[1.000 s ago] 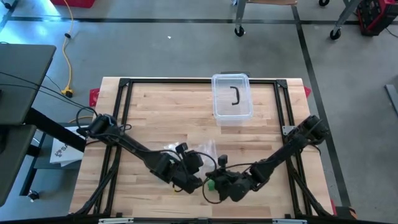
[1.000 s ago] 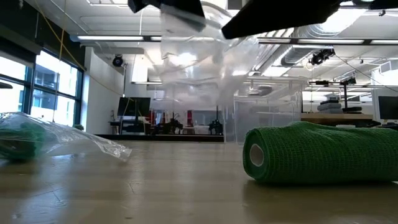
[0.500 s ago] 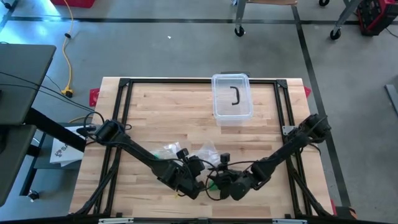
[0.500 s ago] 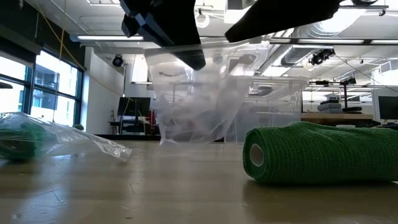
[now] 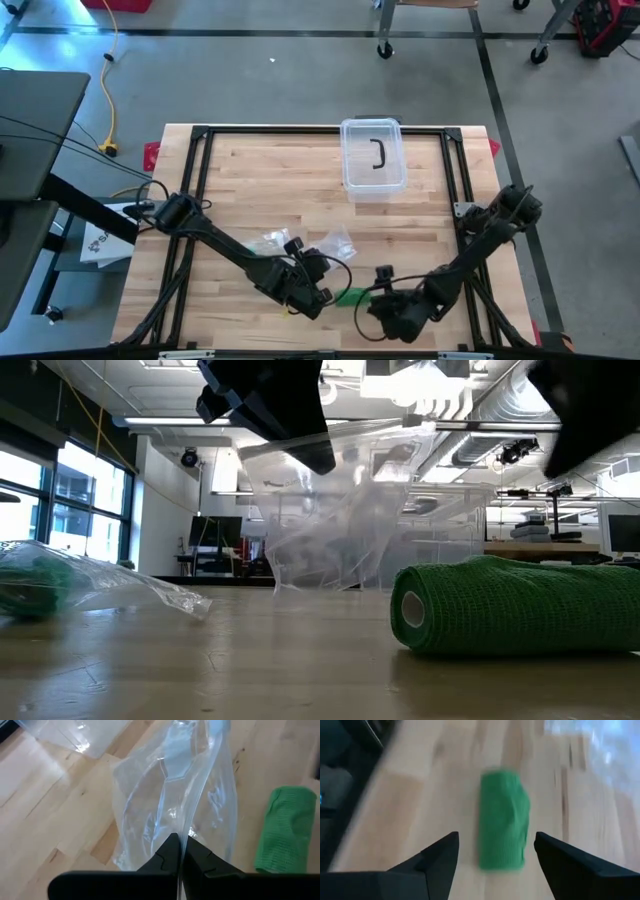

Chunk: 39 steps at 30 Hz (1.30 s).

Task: Roll bandage
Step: Put the green bandage into the transparent zip bag

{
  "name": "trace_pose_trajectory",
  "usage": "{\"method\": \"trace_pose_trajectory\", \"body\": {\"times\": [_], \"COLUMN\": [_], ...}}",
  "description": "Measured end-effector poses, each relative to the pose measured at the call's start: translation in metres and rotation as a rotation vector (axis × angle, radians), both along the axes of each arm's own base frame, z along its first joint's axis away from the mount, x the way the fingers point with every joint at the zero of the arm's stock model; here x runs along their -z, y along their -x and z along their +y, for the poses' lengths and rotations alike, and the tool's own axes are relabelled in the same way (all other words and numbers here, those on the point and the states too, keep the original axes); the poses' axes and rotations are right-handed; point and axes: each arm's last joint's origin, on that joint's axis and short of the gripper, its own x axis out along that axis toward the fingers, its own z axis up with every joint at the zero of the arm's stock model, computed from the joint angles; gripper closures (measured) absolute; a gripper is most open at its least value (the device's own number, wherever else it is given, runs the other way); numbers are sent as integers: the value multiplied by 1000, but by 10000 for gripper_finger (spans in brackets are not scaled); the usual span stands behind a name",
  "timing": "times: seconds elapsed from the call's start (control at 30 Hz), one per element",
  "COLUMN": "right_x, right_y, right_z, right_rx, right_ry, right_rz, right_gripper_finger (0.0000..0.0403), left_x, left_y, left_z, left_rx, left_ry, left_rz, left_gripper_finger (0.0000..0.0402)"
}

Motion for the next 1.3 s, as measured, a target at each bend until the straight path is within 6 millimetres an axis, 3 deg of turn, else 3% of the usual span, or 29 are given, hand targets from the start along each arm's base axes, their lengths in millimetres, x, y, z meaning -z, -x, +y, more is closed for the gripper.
{"method": "trace_pose_trajectory", "body": {"times": [0.23, 0.37, 0.63, 0.73, 0.83, 1.0, 1.1, 1.3], "right_x": [49, 56, 75, 76, 76, 69, 56, 10], "right_y": [16, 12, 10, 9, 9, 5, 4, 10], "right_z": [-20, -28, -36, -35, -35, -30, -24, -14], "right_rx": [40, 8, 6, 50, 89, 69, 57, 211], "right_ry": [-96, -144, -186, -236, -278, -321, -307, -236], "right_rz": [-98, -219, -136, -138, -141, -200, -256, -401], "right_gripper_finger": [148, 148, 150, 170, 226, 357, 366, 364], "left_x": [5, 5, 5, 5, 5, 5, 5, 14], "left_y": [-1, -1, -2, -2, -2, -2, -3, -9], "left_z": [-1, -1, 0, 0, 0, 0, -1, -5], "left_rx": [6, 10, -6, -8, -7, -8, -9, -1], "left_ry": [9, 17, 36, 38, 39, 43, 50, 73], "left_rz": [18, 22, 15, 14, 13, 8, -6, -16], "left_gripper_finger": [401, 401, 401, 401, 401, 401, 401, 401]}}
